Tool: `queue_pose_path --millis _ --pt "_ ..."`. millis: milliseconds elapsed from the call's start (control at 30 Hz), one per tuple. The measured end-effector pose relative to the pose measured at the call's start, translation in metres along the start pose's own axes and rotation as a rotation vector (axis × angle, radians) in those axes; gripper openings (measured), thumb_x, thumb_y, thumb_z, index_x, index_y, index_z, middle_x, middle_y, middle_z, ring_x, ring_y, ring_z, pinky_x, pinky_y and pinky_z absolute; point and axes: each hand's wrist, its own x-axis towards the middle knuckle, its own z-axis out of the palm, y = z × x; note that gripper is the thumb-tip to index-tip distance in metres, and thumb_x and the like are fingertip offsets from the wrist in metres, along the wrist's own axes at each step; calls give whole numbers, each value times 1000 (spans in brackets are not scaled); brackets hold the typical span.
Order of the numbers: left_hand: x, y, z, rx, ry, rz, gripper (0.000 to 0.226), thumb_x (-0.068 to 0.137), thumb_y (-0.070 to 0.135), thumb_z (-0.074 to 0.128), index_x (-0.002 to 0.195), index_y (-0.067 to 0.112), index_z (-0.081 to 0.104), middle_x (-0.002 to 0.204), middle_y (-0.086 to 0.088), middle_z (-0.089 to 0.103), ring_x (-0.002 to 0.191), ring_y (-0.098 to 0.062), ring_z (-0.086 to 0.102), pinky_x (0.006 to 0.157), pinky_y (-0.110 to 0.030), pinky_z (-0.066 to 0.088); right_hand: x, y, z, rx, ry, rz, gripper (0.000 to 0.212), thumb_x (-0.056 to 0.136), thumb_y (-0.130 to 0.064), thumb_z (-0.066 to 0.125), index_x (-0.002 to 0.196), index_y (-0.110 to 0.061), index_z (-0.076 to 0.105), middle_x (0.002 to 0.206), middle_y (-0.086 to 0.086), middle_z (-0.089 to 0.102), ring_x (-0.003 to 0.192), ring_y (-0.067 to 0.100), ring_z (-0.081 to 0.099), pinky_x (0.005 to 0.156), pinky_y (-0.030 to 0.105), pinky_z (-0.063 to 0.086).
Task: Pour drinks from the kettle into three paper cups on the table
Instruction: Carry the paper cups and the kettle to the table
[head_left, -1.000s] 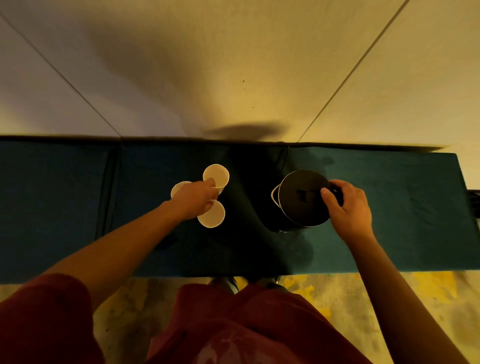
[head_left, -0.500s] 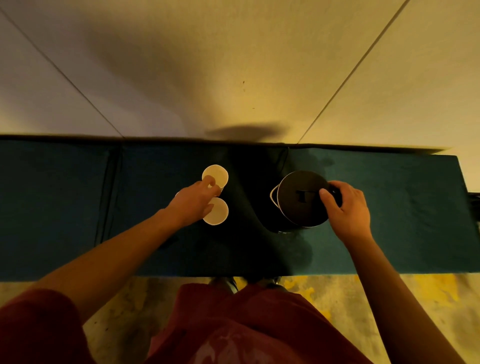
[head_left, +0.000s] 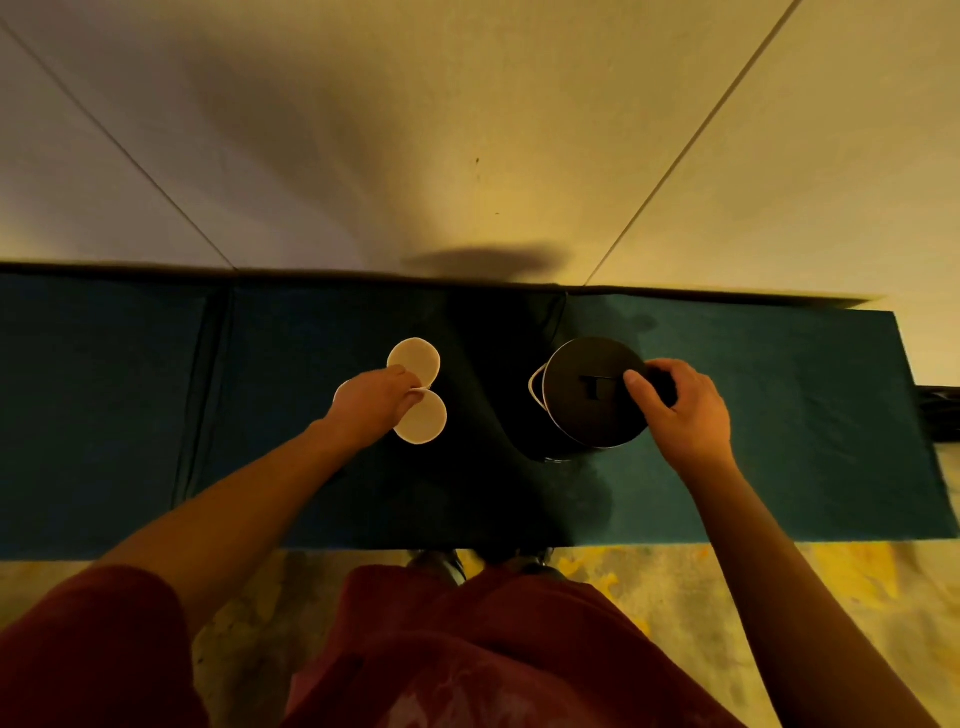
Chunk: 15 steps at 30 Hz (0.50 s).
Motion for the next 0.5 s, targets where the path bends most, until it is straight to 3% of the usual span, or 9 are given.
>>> queue_pose_path --millis 233,400,500 --pt "-6 2 -1 -42 22 -41 33 101 36 50 121 14 62 116 -9 68 102 -24 66 80 -31 47 2 -1 -14 111 -76 80 50 75 -70 65 97 -26 68 87 -4 69 85 17 68 77 40 59" --pt "-8 5 -5 -12 23 -66 33 100 39 48 116 16 64 112 -8 69 98 -25 67 74 -30 44 10 8 -15 169 -144 88 54 67 -76 69 81 -24 68 70 3 72 62 18 73 65 42 63" --pt "-15 12 -6 -30 43 -93 33 100 38 48 115 15 65 111 -9 70 96 -26 67 76 -36 50 16 7 -17 185 -248 91 44 78 -56 76 86 -14 67 64 11 72 51 19 70 62 48 63"
